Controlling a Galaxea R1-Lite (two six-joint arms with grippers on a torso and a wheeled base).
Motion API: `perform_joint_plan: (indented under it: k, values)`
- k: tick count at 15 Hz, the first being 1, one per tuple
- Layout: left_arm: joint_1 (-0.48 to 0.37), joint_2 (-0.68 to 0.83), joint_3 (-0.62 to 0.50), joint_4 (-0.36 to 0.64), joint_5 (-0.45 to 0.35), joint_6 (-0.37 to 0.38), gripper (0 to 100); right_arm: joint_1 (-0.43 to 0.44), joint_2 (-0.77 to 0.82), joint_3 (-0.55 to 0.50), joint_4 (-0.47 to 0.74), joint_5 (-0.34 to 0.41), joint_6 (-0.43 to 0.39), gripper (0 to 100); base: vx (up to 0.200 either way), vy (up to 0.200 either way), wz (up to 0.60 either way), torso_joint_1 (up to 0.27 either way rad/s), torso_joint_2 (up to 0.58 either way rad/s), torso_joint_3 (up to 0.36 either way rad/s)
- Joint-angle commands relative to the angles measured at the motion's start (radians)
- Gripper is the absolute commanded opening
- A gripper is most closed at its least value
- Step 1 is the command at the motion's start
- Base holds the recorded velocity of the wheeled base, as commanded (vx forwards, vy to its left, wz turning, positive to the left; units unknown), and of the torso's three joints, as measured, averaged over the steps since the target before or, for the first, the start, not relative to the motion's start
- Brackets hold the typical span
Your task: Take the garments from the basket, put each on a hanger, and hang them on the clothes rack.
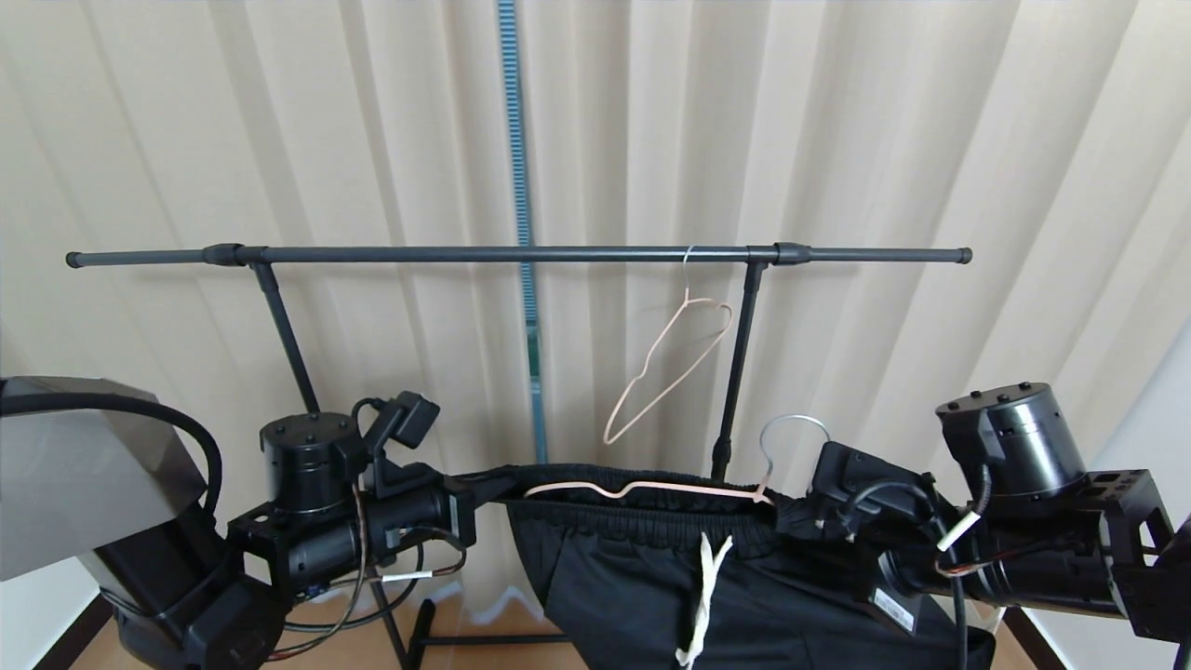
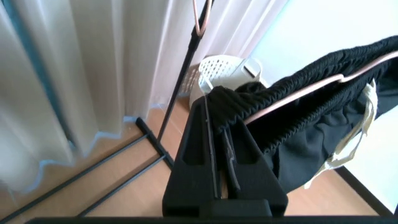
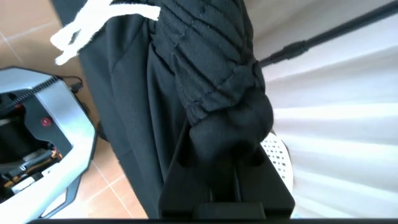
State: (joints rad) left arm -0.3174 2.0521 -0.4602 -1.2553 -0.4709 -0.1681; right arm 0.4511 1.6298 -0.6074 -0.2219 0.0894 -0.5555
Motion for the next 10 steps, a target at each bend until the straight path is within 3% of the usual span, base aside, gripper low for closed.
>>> perform_joint_plan:
  k: [1,3,5,8,10]
  values:
    - [-0.008,-0.047,-0.029,0.056,0.000,0.018,0,0.011,0.030,-0.002,-0.004,-0.008,0.000,0,0.000,0.000,0.00,0.000,0.00,0.000]
    - [-0.011,-0.124,-0.106,0.243,0.000,0.028,0,0.009,0.021,-0.003,-0.004,-0.010,0.000,0,0.000,0.000,0.00,0.000,0.00,0.000]
    - [-0.006,-0.173,-0.224,0.479,0.008,0.102,0,0.009,0.022,-0.006,-0.005,-0.022,0.000,0,0.000,0.000,0.00,0.000,0.00,0.000]
    - [-0.069,-0.198,-0.425,0.810,0.156,0.144,0,0.011,0.030,-0.011,-0.005,-0.053,0.000,0,0.000,0.000,0.00,0.000,0.00,0.000]
    - [-0.077,-0.198,-0.534,0.981,0.192,0.159,0,0.009,0.022,-0.008,-0.004,-0.060,0.000,0,0.000,0.000,0.00,0.000,0.00,0.000]
